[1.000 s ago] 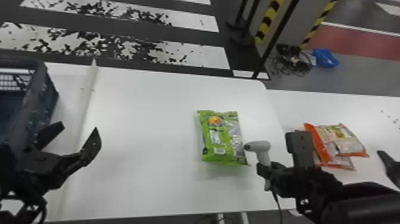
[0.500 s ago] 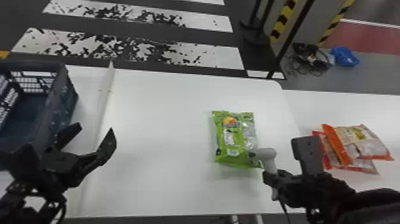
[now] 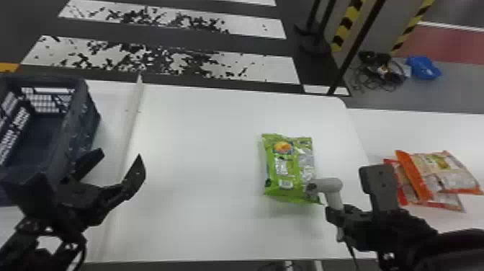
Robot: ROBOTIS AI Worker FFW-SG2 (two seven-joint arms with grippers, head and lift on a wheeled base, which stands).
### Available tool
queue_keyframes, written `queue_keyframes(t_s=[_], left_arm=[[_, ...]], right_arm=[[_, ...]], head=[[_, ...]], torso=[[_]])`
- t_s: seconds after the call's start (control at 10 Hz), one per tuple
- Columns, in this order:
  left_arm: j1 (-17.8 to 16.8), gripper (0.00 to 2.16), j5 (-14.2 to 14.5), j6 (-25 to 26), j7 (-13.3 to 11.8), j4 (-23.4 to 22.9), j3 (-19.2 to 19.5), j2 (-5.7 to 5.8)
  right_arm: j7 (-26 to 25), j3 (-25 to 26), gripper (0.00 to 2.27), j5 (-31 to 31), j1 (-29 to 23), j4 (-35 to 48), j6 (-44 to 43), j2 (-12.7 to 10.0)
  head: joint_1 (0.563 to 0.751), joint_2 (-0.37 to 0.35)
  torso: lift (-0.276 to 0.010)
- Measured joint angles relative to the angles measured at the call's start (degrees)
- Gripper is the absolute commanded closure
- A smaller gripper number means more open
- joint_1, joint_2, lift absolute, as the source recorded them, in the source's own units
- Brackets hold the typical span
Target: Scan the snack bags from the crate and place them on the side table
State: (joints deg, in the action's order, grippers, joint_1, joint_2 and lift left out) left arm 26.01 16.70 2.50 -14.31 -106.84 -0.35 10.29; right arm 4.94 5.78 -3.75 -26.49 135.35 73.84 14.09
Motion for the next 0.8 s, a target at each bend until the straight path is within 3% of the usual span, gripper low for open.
queue_keyframes(t_s=[0.4,0.8], left_arm=[[0.13,0.04,0.04,-0.02,-0.01,-0.21,-0.09,-0.01],[0.64,0.04,0.0,0.09,-0.01,-0.96,-0.27,0.08]], right_arm=[[-1.04,2.62,2.25,0.0,4.12,-4.71,-3.73,0.46],[-1.31,3.81,2.25,-0.76,10.61,-15.94,-9.78,2.27]], head=[[0.695,-0.2],[0.695,-0.247]], torso=[[-0.081],[-0.081]])
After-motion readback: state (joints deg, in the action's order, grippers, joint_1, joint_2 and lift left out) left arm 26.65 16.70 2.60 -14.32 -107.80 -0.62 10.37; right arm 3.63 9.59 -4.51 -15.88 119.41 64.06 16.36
